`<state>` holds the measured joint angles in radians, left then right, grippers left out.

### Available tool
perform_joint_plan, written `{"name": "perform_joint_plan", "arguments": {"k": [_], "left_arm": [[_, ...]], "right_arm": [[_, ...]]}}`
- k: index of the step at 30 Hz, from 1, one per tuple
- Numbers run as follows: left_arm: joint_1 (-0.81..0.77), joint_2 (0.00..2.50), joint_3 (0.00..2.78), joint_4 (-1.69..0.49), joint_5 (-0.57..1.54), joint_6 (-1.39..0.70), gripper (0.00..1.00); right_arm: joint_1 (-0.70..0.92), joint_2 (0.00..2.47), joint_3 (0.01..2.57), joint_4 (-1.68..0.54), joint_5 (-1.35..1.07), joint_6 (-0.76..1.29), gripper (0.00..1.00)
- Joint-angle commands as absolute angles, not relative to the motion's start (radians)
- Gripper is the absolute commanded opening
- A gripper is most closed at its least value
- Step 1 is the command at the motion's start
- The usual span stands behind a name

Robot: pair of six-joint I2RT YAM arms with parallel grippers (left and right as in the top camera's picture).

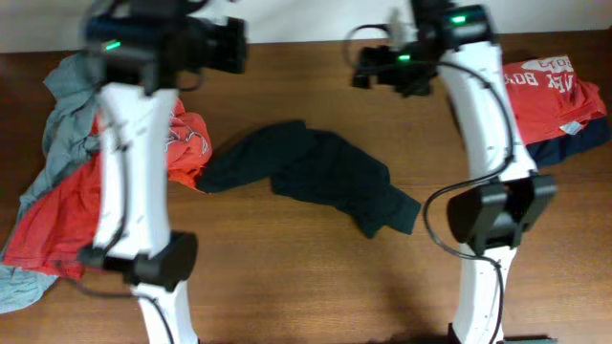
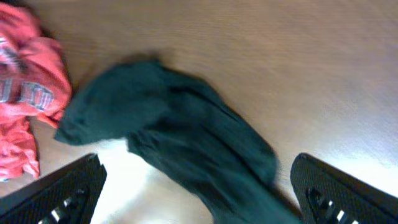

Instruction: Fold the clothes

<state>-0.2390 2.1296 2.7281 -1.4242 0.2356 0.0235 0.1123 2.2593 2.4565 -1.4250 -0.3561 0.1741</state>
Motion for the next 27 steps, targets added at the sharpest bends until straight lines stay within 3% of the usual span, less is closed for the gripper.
{"name": "perform_joint_plan", "arguments": {"k": [1,17,27], "left_arm": [[-0.265,2.223,2.731,-1.423,0.247,0.101,0.13],[-0.358,2.543,2.731,-1.391,0.243,0.356,0.17],[-0.434,2.624,2.731,-1.451,0.063,0.392,0.18]], "right_arm": [[0.088,2.230,2.471,-1.464,-0.352,0.129,0.99],[-0.007,2.231,2.419,-1.521,-0.302,0.104,0.99],[-0.007,2.231,2.342,-1.487,-0.302,0.104,0.99]]}}
